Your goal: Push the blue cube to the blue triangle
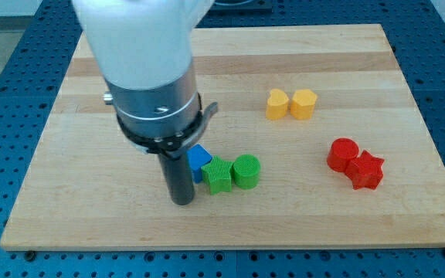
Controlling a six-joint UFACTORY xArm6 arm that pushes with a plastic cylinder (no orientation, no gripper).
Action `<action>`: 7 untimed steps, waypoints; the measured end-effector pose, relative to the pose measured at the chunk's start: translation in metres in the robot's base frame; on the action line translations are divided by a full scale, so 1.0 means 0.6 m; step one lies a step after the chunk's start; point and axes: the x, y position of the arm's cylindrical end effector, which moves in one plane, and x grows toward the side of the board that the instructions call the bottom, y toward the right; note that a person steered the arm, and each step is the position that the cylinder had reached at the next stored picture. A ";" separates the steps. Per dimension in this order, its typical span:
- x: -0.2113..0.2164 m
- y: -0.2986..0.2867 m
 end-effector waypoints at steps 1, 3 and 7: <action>-0.011 0.021; -0.019 0.057; -0.051 0.033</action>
